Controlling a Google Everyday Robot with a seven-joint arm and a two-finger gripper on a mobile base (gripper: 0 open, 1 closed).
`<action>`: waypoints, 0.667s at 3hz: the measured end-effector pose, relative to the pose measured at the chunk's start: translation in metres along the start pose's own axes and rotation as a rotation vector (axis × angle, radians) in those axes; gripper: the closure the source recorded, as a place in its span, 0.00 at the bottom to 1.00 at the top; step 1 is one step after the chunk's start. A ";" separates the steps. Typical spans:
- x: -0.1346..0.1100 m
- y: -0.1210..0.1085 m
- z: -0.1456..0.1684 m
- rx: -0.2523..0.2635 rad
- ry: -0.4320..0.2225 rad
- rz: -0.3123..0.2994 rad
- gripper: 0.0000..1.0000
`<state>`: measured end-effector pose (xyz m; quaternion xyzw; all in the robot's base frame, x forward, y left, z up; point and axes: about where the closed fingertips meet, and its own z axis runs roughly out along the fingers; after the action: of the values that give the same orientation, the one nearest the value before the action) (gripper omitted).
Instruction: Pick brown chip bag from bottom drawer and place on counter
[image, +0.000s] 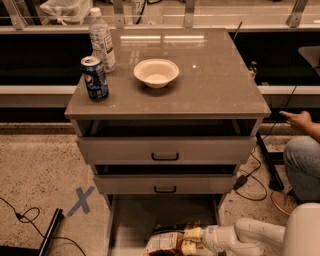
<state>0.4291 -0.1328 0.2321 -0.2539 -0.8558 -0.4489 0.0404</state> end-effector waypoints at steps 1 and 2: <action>0.000 0.000 -0.002 -0.028 0.003 -0.001 0.89; 0.018 0.031 -0.029 -0.214 0.012 -0.135 1.00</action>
Offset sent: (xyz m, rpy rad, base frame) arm -0.0153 -0.0099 0.0822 0.2979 -0.3502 0.0359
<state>0.4236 -0.1336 0.2777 -0.1956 -0.8180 -0.5408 -0.0120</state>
